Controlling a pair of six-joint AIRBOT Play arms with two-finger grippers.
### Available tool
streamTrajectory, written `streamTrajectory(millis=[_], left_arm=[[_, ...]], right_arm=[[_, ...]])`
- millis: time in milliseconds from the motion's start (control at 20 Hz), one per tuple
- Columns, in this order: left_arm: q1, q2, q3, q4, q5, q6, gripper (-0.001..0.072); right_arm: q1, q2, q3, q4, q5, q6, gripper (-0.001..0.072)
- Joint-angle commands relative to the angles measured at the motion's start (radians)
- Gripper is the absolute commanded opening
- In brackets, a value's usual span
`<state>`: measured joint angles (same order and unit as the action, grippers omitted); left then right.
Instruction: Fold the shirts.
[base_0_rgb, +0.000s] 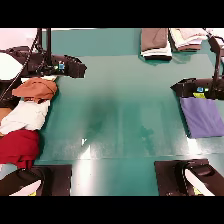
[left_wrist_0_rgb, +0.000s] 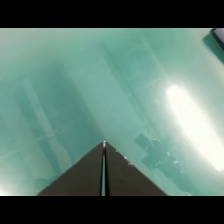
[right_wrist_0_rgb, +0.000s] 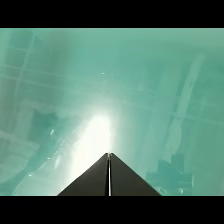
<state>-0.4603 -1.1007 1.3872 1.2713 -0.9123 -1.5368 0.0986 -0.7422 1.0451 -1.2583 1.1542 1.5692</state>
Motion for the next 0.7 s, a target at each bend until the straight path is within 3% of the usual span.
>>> streamTrajectory(millis=[0,500,650], left_arm=[[0.000,0.000,0.000,0.000,0.000,0.000,0.0021],[0.000,0.000,0.000,0.000,0.001,0.000,0.0021],[0.000,0.000,0.000,-0.022,0.061,-0.002,0.0021]], right_arm=[[0.005,-0.001,0.001,0.002,-0.016,0.000,0.0021],[0.005,-0.001,0.000,0.002,-0.060,0.000,0.0021],[0.004,-0.001,0.000,0.001,-0.078,0.000,0.0021]])
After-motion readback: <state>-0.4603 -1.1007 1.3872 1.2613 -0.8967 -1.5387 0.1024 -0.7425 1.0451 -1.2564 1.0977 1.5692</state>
